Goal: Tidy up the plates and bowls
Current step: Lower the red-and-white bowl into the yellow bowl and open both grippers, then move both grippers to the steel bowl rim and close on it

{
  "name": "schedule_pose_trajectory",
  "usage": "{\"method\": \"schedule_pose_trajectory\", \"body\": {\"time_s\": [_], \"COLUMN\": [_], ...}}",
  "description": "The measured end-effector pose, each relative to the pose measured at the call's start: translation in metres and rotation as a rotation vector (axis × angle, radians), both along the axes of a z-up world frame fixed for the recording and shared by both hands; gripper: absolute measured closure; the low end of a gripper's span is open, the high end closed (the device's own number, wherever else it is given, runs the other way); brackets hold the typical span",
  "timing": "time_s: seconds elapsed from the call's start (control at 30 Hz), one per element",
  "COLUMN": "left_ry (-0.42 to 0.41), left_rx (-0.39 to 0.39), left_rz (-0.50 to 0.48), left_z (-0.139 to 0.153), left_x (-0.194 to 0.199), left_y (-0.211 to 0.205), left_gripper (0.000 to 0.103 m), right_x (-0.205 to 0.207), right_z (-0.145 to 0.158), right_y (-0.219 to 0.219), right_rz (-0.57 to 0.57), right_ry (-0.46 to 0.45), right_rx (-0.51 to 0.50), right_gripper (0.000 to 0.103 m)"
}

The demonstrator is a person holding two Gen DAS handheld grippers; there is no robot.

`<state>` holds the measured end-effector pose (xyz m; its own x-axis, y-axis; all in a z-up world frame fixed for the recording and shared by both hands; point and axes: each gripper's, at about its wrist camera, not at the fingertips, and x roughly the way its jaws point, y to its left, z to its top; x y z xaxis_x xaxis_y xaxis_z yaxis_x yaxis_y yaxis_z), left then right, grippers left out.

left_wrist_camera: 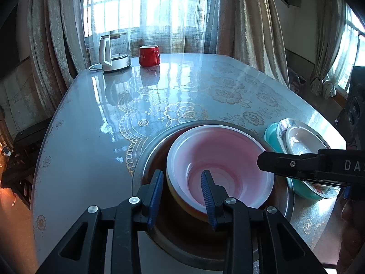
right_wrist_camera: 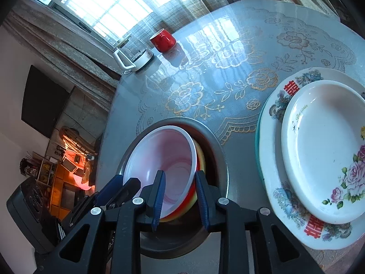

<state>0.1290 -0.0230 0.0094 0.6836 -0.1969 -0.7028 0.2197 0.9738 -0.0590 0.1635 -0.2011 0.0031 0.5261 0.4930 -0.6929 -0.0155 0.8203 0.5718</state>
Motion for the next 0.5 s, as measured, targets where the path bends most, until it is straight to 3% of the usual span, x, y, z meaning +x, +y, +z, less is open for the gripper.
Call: {"method": "schedule_pose_trajectory", "body": {"time_s": [0.17,0.3,0.5], "left_ry": [-0.004,-0.023,-0.042], "left_rx": [0.003,0.005,-0.004], "left_rz": [0.001,0.012,0.034], "left_z": [0.002,0.007,0.014], "left_x": [-0.002,-0.006,-0.011], "left_y": [-0.002,0.0,0.006], "left_gripper": [0.067,0.053,0.044], "right_x": [0.001,0.002,-0.007], "right_z": [-0.001,0.002,0.013], "right_y": [0.001,0.006,-0.001], "right_rz": [0.002,0.021,-0.008], "right_ry": [0.004,-0.009,-0.065], "right_rx": [0.002,-0.01,-0.033], "right_gripper": [0.075,0.072,0.072]}}
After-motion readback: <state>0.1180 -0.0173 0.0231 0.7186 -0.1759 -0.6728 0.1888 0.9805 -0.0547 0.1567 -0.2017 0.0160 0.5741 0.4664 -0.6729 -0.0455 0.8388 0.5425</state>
